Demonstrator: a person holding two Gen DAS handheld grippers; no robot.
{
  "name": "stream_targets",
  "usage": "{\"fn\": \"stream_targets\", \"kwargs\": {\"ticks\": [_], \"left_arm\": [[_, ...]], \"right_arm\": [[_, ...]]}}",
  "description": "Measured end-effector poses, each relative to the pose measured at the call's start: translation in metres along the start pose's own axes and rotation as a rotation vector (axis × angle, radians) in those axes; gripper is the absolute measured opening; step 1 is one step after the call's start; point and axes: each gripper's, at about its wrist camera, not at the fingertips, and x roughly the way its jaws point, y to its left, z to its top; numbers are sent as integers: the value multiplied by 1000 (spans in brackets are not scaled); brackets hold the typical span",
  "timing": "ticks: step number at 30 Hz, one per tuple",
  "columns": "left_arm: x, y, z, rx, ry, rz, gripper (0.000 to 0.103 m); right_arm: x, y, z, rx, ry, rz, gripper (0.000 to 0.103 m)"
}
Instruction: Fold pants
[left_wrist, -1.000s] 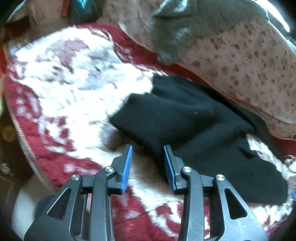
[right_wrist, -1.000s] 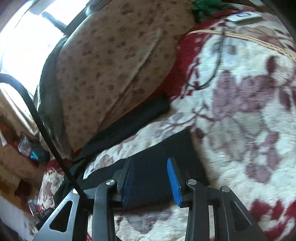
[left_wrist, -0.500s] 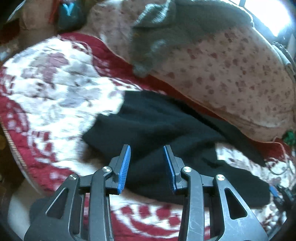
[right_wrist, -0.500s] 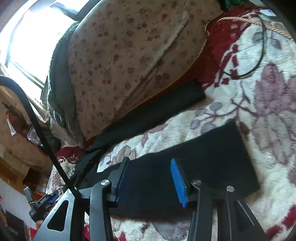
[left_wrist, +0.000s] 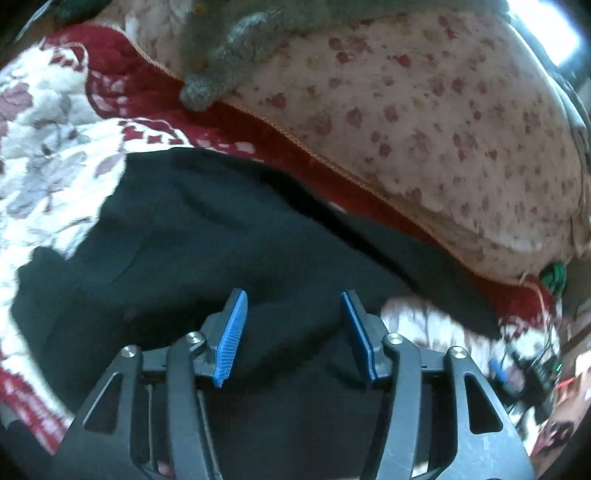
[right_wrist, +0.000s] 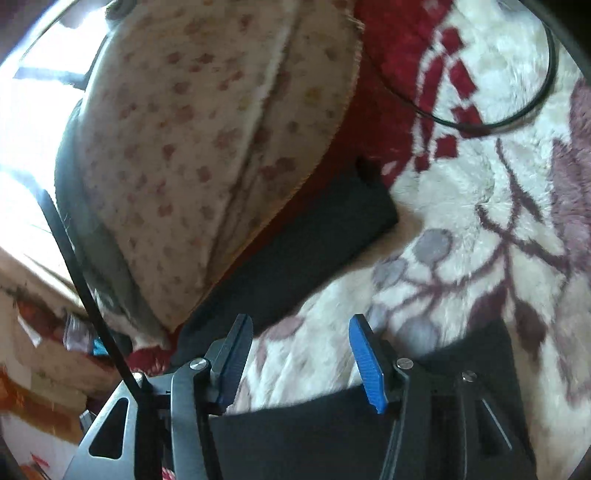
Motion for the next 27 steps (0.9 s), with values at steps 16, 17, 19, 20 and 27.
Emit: {"fn": "stream_targets", "kwargs": {"ticks": [16, 17, 19, 20, 27], "left_arm": [[99, -19, 72, -134, 80, 29, 52], [104, -20, 73, -140, 80, 42, 52], [109, -23, 75, -136, 77, 56, 52], [112, -26, 76, -131, 76, 68, 52], [127, -38, 78, -73, 39, 146, 10]], "right_arm": [[44, -10, 47, 66, -38, 32, 54], [46, -10, 48, 66, -37, 34, 54], [49, -10, 51, 68, -32, 33, 54], [50, -10, 52, 66, -29, 33, 54], [66, -6, 54, 0, 13, 52, 12]]}}
